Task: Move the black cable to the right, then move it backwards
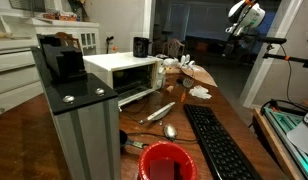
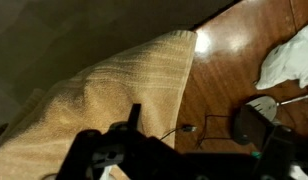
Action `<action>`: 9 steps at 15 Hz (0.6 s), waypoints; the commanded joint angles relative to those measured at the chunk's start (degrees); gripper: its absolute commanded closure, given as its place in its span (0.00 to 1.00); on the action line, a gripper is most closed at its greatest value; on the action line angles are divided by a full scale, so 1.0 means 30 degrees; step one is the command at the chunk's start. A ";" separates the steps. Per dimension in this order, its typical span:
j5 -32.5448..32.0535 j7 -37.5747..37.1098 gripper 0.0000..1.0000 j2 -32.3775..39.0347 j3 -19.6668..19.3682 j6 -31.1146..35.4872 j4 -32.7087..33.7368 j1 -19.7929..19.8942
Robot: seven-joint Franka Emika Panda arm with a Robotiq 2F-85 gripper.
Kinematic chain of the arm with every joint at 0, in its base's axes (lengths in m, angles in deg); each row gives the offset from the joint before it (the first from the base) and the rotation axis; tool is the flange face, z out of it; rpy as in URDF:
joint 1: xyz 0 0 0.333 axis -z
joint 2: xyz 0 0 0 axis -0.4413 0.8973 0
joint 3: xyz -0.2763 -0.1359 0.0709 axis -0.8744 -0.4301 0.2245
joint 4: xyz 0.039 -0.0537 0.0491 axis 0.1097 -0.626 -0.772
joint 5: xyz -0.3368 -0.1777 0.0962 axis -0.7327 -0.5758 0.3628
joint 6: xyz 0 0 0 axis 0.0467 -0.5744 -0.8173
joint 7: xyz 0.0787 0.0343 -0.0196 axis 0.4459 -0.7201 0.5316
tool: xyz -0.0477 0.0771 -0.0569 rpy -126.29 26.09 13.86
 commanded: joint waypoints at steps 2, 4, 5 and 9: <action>-0.2614 0.1131 0.00 -0.4562 0.0370 -0.0291 -0.3675 0.0120; -0.3108 0.1699 0.00 -0.6083 0.0191 -0.0553 -0.4706 0.0010; -0.3456 0.1871 0.00 -0.6881 0.0083 -0.0711 -0.5188 -0.0061; -0.3861 0.3187 0.00 -0.9325 -0.0361 -0.1240 -0.6516 -0.0348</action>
